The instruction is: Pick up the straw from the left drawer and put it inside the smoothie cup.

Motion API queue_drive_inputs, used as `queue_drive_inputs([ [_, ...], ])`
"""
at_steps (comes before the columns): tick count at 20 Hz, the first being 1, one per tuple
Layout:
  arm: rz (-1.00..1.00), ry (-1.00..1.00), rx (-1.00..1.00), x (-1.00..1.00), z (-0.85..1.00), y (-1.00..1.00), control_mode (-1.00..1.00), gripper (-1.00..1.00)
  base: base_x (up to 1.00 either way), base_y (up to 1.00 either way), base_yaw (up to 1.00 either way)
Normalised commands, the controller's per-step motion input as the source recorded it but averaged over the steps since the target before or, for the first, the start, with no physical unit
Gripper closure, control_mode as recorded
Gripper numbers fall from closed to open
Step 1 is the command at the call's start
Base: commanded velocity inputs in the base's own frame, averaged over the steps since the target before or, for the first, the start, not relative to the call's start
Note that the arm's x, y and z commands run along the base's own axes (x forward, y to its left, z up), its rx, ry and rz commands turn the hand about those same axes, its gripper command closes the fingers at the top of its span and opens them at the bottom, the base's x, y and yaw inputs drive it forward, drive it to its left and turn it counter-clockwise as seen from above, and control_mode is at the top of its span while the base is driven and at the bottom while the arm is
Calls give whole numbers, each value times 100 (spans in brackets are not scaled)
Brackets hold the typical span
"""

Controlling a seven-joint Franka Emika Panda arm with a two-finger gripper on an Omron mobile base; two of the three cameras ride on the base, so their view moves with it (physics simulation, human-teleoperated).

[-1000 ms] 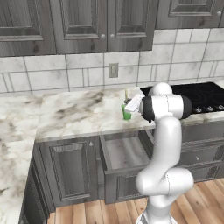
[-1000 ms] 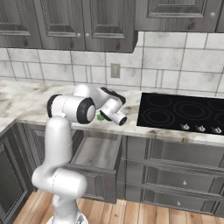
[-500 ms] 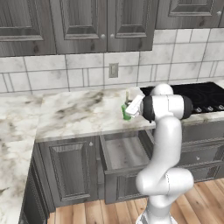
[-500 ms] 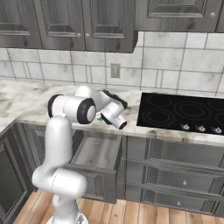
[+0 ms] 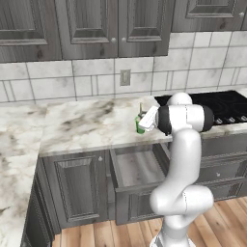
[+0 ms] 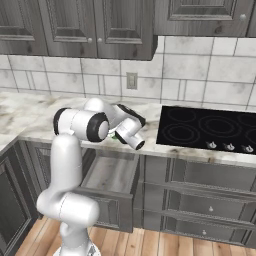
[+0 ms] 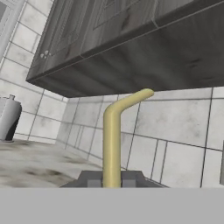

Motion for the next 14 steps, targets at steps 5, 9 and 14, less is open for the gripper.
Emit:
queue_drive_inputs([
  [5,0,0,0,0,2,0,-100,-100,0,0,0],
  [9,0,0,0,0,1,0,-100,-100,0,0,0],
  [14,0,0,0,0,2,0,-100,-100,0,0,0],
])
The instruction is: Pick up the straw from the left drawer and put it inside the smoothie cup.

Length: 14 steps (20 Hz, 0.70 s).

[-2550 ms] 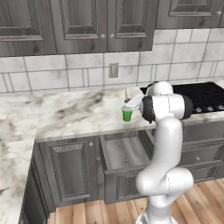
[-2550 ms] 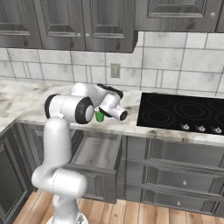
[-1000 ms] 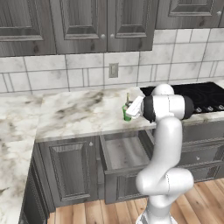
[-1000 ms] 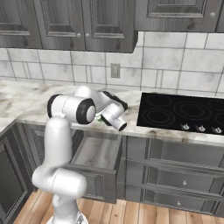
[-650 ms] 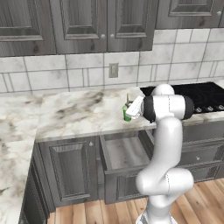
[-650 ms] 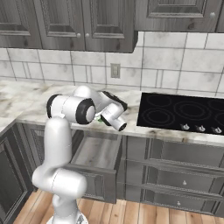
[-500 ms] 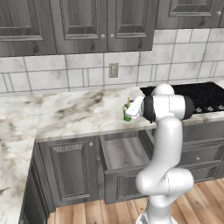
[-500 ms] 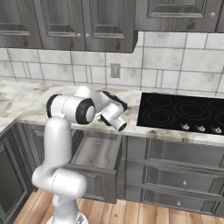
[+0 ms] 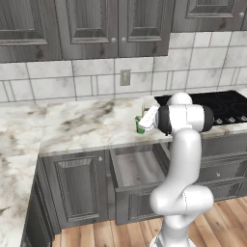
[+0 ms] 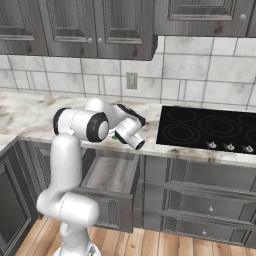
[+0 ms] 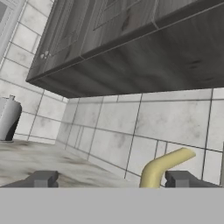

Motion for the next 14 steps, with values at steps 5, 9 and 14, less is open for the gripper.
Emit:
queue_drive_inputs([
  [5,0,0,0,0,0,0,-100,-100,0,0,0],
  [9,0,0,0,0,0,0,-100,-100,0,0,0],
  [14,-5,0,-6,0,0,0,-100,-100,0,0,0],
])
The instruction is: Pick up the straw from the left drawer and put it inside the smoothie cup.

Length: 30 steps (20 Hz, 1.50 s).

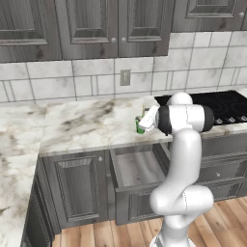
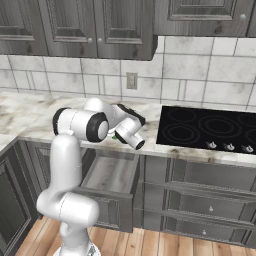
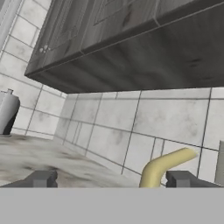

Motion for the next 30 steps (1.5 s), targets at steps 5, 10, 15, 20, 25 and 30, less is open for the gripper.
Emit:
queue_drive_inputs([
  [5,-10,7,-11,0,0,-3,-100,-100,0,0,0],
  [10,-10,17,-12,0,3,-1,-100,-100,0,0,0],
  [15,-9,23,-10,-2,21,-1,-100,-100,0,0,0],
  [20,-7,27,-10,-6,16,-2,-100,-100,0,0,0],
  [25,-8,35,-7,0,1,-9,-100,-100,0,0,0],
  [30,-10,31,-4,0,0,-11,-100,-100,0,0,0],
])
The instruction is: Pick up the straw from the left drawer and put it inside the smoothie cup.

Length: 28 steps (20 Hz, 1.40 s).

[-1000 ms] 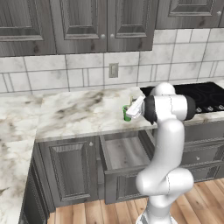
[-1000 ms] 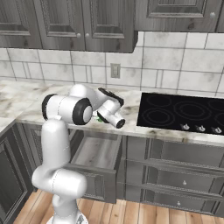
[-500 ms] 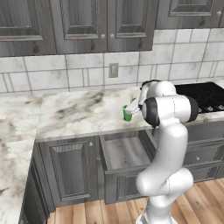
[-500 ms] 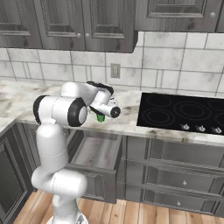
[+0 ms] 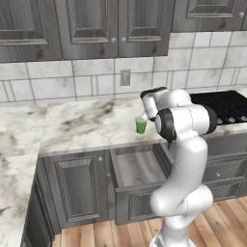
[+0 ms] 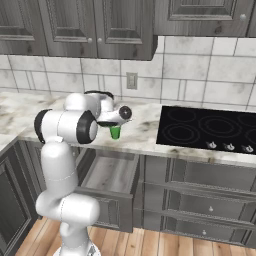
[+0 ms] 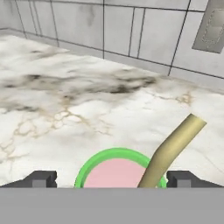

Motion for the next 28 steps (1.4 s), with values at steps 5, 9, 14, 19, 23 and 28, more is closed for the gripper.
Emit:
queue_drive_inputs([
  [5,-16,25,0,0,0,-13,-100,-100,0,0,0],
  [9,-22,23,-1,0,0,-11,-100,-100,0,0,0],
  [14,-22,19,-2,-4,0,-3,-100,-100,0,0,0],
  [19,-21,15,-2,-5,0,0,-100,-100,0,0,0],
  [23,-19,5,0,-48,0,0,-100,-100,0,0,0],
  [28,-18,0,0,-70,0,0,-100,-100,0,0,0],
])
